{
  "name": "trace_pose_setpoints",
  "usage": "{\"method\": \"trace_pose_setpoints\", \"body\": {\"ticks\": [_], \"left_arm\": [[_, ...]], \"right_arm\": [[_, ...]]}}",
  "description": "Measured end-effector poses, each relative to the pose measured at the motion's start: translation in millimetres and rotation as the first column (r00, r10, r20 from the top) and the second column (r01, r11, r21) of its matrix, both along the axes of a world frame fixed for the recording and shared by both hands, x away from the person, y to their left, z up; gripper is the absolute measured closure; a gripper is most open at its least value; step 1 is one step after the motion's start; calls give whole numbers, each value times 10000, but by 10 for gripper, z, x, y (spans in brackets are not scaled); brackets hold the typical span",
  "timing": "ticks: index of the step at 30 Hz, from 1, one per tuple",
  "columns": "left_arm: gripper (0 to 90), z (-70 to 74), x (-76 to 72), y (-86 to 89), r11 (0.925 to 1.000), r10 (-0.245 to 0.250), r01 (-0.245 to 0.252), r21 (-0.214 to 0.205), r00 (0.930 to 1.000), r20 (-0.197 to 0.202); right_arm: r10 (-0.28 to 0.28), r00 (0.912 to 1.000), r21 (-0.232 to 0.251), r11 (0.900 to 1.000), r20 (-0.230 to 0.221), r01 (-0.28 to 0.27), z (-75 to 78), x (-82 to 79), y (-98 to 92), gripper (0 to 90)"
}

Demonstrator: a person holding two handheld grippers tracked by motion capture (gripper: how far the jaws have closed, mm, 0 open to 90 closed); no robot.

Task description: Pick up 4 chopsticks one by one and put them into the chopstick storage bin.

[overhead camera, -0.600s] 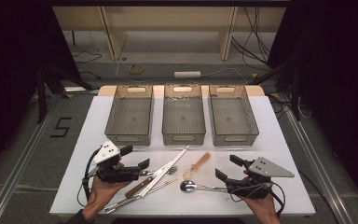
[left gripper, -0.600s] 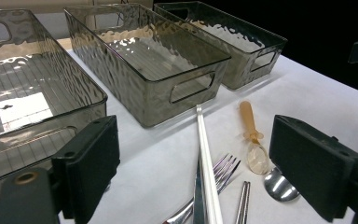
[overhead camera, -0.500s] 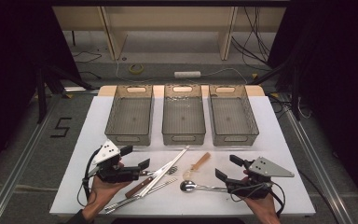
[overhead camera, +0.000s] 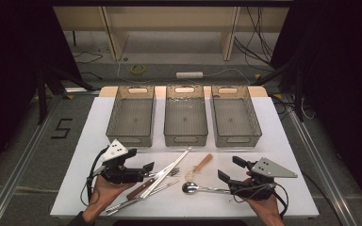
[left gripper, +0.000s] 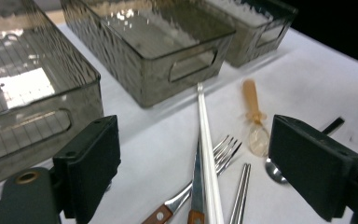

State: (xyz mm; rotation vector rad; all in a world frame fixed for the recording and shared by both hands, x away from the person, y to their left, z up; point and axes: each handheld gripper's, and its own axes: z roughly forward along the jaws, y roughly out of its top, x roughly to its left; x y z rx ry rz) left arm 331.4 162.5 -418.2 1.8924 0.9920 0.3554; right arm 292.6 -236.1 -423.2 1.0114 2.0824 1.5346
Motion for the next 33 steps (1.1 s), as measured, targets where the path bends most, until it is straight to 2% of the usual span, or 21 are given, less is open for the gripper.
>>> {"method": "trace_pose_setpoints", "body": {"ticks": [6, 10, 12, 16, 20, 21, 23, 26, 28, 30, 33], "left_arm": [[190, 20, 66, -158, 9952, -178, 272, 940, 9949, -989], [209, 16, 122, -267, 9860, -365, 623, 1545, 9857, -1644], [212, 16, 160, -320, 9797, -498, 876, 1802, 9776, -2046], [253, -13, 226, -429, 9675, -508, 1084, 2284, 9683, -2446], [294, -83, 296, -540, 9414, -557, 1464, 3039, 9560, -2881], [312, -93, 308, -555, 9392, -551, 1477, 3100, 9559, -2884], [347, -127, 347, -588, 9350, -535, 1542, 3193, 9515, -3028], [373, -178, 410, -629, 9165, -523, 1781, 3581, 9410, -3343], [399, -209, 442, -660, 9080, -526, 1891, 3740, 9368, -3459], [421, -231, 467, -695, 8962, -611, 2133, 3890, 9278, -3680], [451, -266, 476, -756, 8803, -657, 2305, 4146, 9249, -3745]], "right_arm": [[47, 9998, -142, 9999, -196, -50, -12, 16, 6, 264], [41, 9996, -126, 9999, -263, -45, -14, 22, 3, 264], [46, 9995, -119, 9999, -325, -50, -14, 25, 4, 263], [89, 9992, -107, 9999, -378, -93, -16, 27, 10, 264], [124, 9989, -124, 9998, -441, -130, -20, 30, 8, 264], [136, 9989, -131, 9998, -445, -142, -20, 29, 8, 264], [168, 9988, -157, 9997, -451, -176, -21, 28, 8, 264], [207, 9986, -164, 9996, -480, -215, -24, 30, 13, 264], [239, 9984, -175, 9995, -507, -248, -26, 32, 17, 265], [278, 9983, -193, 9994, -518, -288, -28, 34, 20, 266], [317, 9981, -190, 9993, -536, -328, -29, 33, 27, 266]]}}
